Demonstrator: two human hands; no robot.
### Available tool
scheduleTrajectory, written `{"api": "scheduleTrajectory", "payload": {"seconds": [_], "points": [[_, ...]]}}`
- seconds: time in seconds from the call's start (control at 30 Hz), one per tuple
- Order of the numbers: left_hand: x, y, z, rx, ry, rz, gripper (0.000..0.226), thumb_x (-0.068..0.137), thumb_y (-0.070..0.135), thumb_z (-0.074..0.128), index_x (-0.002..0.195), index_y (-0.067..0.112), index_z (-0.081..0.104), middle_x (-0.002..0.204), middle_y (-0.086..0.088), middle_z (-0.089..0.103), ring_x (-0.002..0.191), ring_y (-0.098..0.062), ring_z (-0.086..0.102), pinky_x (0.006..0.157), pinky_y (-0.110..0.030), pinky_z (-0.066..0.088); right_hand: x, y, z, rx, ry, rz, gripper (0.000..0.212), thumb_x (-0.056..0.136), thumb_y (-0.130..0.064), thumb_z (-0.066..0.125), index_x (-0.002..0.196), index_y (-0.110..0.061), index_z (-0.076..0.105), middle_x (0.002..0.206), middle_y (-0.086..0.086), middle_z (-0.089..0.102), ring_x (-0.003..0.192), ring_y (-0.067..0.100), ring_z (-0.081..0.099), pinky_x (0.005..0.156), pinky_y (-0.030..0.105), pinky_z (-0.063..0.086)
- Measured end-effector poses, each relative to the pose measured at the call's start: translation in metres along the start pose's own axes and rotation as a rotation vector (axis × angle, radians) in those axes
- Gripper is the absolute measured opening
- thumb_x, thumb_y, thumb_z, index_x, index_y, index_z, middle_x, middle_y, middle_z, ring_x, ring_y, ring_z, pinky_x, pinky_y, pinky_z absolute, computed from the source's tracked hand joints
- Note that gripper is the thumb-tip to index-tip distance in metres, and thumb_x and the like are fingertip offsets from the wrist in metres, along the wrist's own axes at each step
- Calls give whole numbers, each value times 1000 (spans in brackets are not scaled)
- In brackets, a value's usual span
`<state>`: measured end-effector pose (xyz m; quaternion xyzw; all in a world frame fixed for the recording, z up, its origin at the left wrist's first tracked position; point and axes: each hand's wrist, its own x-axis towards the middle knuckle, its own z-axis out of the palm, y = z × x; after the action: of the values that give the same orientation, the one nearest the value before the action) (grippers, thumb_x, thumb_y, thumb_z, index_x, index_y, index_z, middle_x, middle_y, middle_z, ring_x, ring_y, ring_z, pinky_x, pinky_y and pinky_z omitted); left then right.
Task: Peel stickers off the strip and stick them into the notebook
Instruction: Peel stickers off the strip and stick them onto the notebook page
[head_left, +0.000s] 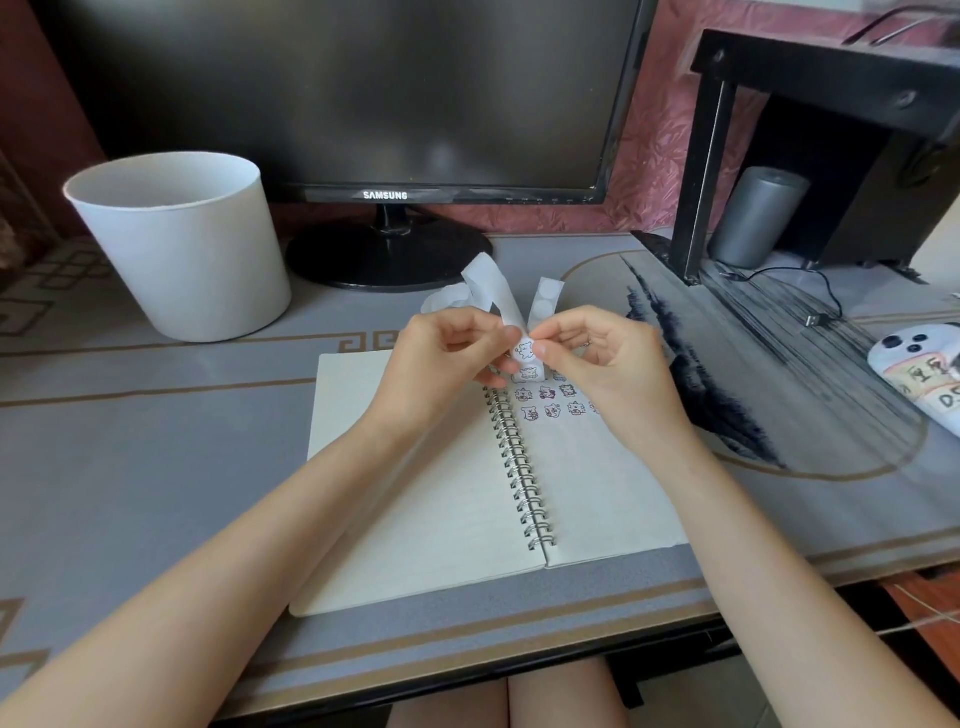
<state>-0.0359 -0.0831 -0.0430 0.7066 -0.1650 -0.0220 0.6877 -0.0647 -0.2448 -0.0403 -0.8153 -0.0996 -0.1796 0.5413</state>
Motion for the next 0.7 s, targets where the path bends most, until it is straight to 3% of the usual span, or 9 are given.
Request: {"api": "scheduleTrajectory", "payload": {"seconds": [0.1,0.23,0.4,0.7], "points": [[0,0,0,7,7,3,12,90,12,64,79,8,69,66,-4,70,66,-13,67,64,-22,56,0,2,0,-31,5,7,13,81,-10,71,83,-23,70,80,-7,69,79,19,61,69,35,50],[-1,-1,1,19,10,2,12,89,11,65,80,8,70,64,-2,70,63,-11,67,62,-20,54,-1,-1,2,-61,11,26,8,79,-14,74,82,-20,70,76,-11,67,69,3,54,61,10,39],[-2,-1,2,17,20,-17,13,89,10,65,78,6,70,64,-5,70,60,-9,65,61,-19,53,-3,-6,1,-145,23,17,6,80,-12,73,83,-15,69,65,-14,58,51,-4,49,51,7,34],[-2,-1,2,24,44,-29,15,90,11,64,79,2,68,66,-8,69,60,-10,65,62,-20,55,-5,-2,-2,-238,-7,-102,7,79,-16,74,79,-20,68,94,-9,58,79,7,52,67,10,34]]}}
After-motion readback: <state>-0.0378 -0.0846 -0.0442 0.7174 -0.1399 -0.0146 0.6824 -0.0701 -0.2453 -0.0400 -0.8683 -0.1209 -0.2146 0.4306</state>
